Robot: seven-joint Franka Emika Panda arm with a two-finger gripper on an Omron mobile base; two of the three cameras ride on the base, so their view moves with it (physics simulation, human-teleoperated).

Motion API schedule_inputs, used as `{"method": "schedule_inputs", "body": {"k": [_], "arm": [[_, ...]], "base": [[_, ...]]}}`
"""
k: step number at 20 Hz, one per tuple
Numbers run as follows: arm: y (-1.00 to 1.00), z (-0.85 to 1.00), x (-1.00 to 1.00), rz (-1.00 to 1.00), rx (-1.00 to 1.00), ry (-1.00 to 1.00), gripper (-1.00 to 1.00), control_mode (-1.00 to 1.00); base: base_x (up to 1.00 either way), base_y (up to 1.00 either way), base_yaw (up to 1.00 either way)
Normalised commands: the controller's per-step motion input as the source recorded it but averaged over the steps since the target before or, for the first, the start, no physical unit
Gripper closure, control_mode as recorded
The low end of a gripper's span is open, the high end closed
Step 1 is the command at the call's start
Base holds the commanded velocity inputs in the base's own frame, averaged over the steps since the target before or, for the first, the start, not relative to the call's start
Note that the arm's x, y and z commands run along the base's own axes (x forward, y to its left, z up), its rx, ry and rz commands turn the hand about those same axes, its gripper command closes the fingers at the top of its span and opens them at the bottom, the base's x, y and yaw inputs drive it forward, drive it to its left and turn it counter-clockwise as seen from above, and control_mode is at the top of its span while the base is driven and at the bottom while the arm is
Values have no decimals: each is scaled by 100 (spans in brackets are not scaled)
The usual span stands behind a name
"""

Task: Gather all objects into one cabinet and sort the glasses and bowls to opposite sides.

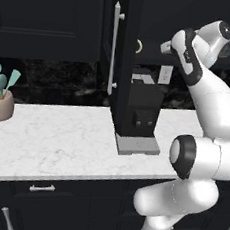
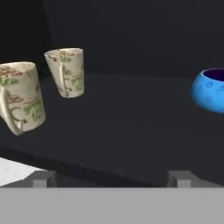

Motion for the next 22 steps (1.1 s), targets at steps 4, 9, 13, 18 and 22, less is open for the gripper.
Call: {"method": "schedule_inputs", "body": {"k": [4,9,13,18,22], "arm": [[-77,0,1,-34,0,0,-100,-100],[-74,10,3,-30,1,1,-100,-100],[-47,7,0,-20,5,0,-100,-100],[-34,0,5,-8,6,0,-100,-100],[-31,0,17,-1,8,0,-100,-100]], "base": [[0,0,0],[0,0,0],[0,0,0],[0,0,0],[0,0,0]]}}
